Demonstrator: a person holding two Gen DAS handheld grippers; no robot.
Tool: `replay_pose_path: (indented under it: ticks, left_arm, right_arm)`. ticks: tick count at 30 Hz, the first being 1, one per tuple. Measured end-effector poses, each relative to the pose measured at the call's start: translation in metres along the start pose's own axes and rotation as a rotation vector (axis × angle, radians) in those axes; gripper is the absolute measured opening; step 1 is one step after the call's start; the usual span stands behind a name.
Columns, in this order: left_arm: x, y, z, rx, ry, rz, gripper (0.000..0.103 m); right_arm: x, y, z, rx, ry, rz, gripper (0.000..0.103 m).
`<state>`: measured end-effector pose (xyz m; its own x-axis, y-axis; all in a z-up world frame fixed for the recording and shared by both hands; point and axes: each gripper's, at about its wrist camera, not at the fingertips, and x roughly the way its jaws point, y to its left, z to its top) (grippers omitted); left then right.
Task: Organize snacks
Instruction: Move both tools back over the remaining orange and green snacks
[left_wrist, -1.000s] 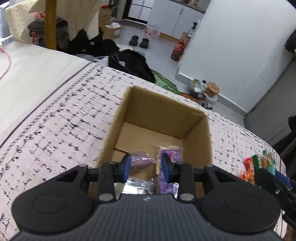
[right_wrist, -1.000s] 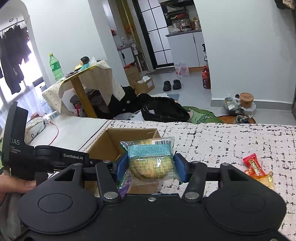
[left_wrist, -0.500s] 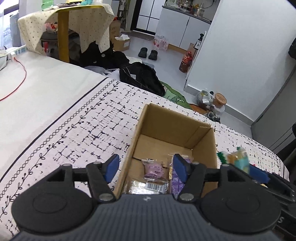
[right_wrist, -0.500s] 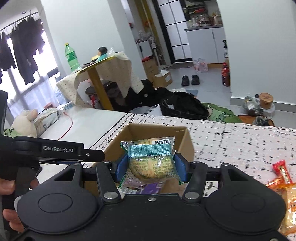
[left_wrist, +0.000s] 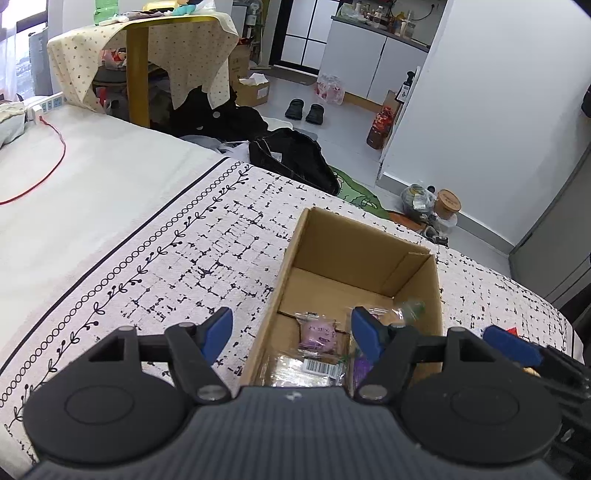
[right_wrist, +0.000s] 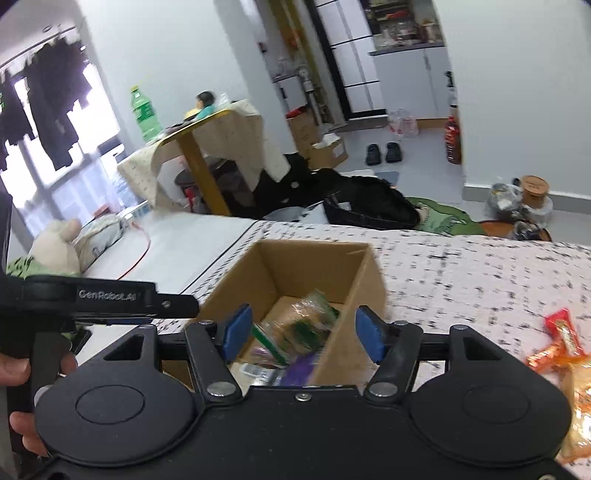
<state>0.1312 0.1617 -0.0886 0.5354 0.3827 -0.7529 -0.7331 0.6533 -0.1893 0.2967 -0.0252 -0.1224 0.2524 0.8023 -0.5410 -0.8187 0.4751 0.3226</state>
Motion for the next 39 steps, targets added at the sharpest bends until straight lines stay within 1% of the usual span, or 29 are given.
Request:
replay_pose_path:
  ticks: [5, 8, 10, 12, 16, 19, 24, 32, 39]
  left_arm:
    - [0.003, -0.008, -0.004, 0.005, 0.006, -0.011, 0.071]
    - [0.003, -0.015, -0.008, 0.015, 0.001, -0.020, 0.075]
    - [0.003, -0.021, -0.011, 0.022, 0.001, -0.026, 0.077]
    - [0.003, -0.026, -0.014, 0.028, 0.004, -0.038, 0.079]
    - [0.004, -0.039, -0.017, 0.047, 0.012, -0.057, 0.087]
    - [0.002, -0.049, -0.021, 0.061, 0.010, -0.068, 0.091]
    - [-0.004, -0.065, -0.027, 0.096, 0.005, -0.101, 0.093]
    - [-0.009, -0.090, -0.038, 0.123, 0.000, -0.144, 0.096]
    - [-0.010, -0.113, -0.048, 0.146, 0.016, -0.201, 0.097]
  right_arm:
    - [-0.010, -0.017, -0.005, 0.046, -0.012, -0.036, 0.062]
    - [-0.016, -0.026, -0.010, 0.066, -0.014, -0.058, 0.062]
    - [-0.020, -0.032, -0.014, 0.079, -0.014, -0.075, 0.065]
    - [-0.025, -0.038, -0.018, 0.095, -0.017, -0.086, 0.068]
    - [-0.037, -0.049, -0.023, 0.113, -0.026, -0.116, 0.074]
    - [-0.044, -0.057, -0.027, 0.125, -0.027, -0.138, 0.080]
    - [-0.058, -0.069, -0.034, 0.151, -0.047, -0.165, 0.093]
    - [-0.077, -0.089, -0.045, 0.173, -0.060, -0.213, 0.097]
    - [-0.091, -0.107, -0.053, 0.194, -0.063, -0.248, 0.097]
